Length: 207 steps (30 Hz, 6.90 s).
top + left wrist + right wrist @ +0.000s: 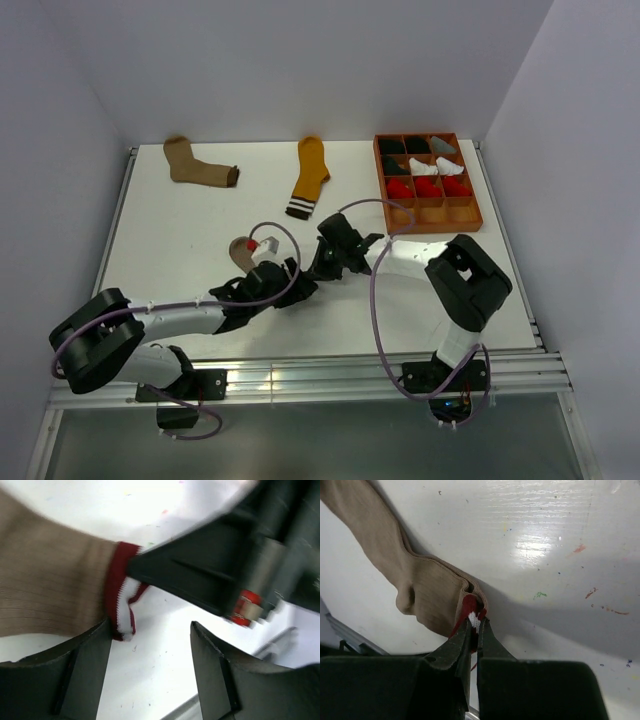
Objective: Roll the socks
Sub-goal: Roll the sock at the center of the board.
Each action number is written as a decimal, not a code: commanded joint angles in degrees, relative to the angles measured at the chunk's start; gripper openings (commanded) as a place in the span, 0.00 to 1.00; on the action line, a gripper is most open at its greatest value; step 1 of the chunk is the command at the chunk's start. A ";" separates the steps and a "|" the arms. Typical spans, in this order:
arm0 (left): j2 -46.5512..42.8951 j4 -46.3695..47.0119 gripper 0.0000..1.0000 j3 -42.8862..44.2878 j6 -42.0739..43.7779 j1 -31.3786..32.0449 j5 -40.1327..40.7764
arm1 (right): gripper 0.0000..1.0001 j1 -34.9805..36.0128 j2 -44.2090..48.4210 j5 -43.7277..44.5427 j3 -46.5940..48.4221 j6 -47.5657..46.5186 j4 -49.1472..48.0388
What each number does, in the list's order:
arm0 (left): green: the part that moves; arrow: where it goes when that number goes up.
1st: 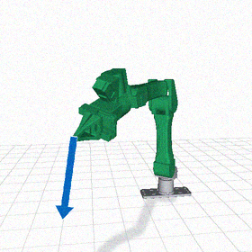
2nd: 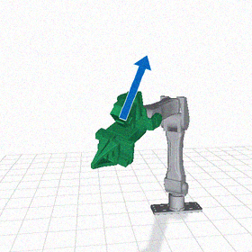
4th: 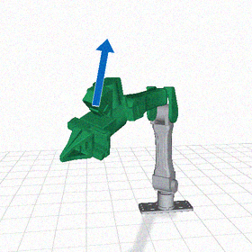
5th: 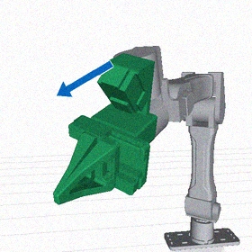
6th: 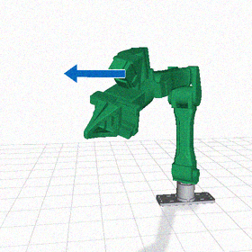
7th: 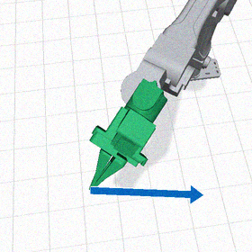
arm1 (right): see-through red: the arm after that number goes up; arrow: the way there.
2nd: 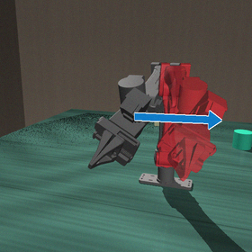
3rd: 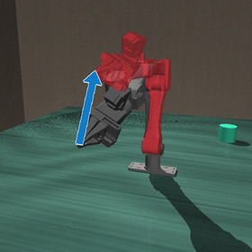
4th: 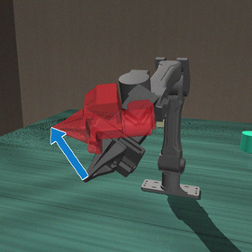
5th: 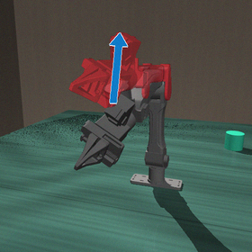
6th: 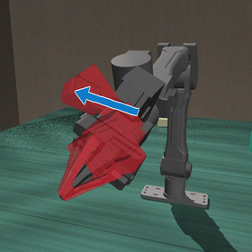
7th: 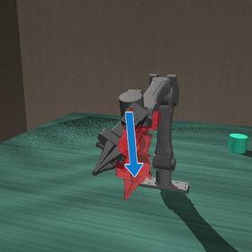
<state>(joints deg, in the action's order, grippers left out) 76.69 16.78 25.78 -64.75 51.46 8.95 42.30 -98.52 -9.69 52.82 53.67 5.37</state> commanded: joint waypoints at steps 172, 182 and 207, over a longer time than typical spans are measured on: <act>8.69 -17.50 0.00 12.91 10.35 10.87 13.66 | 0.57 -3.45 8.95 -5.69 -10.34 3.46 -17.12; -0.92 8.61 0.00 -5.37 0.69 -2.94 -12.19 | 0.64 -3.72 7.92 -10.42 -19.94 6.09 -36.73; 9.97 30.78 0.00 -15.24 -13.21 -14.46 -25.82 | 0.52 -2.40 -5.19 -16.14 -21.88 7.06 -50.62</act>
<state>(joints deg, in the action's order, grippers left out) 85.27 45.80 10.13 -77.49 37.36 -15.49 39.51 -102.37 -24.40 31.44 60.71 -41.36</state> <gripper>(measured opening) 0.051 0.523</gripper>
